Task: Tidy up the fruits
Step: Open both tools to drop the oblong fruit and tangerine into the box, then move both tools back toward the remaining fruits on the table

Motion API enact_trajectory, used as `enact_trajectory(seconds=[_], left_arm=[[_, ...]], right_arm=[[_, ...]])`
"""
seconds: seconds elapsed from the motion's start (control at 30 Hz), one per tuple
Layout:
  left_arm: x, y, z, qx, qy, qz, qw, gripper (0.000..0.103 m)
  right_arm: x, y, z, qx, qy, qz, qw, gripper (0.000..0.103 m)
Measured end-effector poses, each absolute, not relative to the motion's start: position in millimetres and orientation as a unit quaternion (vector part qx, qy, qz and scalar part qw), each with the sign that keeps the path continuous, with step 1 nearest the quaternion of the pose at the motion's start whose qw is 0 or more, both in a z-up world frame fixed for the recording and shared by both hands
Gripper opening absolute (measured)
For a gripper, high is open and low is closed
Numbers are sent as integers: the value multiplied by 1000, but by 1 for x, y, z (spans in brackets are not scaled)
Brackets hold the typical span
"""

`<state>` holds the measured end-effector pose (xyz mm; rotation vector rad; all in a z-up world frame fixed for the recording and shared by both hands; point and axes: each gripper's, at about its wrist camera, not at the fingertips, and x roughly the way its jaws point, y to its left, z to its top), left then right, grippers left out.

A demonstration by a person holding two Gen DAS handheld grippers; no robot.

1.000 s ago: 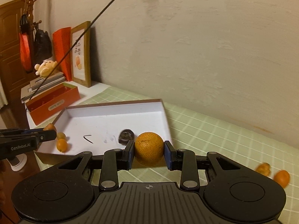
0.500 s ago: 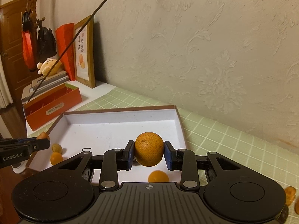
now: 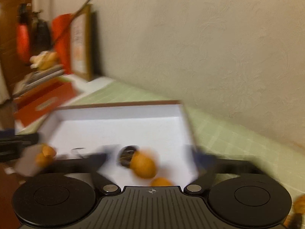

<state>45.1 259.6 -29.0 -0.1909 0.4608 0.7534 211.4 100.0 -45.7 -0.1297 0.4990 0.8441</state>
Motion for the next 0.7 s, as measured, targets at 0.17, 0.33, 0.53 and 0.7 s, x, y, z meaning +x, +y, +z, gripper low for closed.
enact_trajectory(seconds=[0.17,0.33,0.53,0.7], left_arm=[[41,266,-29,-99,230,359,899,97],[42,264,-28,-96,231,357,900,97],[44,262,-29,-92,232,351,903,97],[45,256,-25,-88,231,343,906,97]], right_arm=[[213,102,-46,-53,231,421,875,103],[214,111,-50,-56,238,428,870,103],[213,105,-48,-57,242,432,867,103],[213,95,-43,-51,243,425,871,103]])
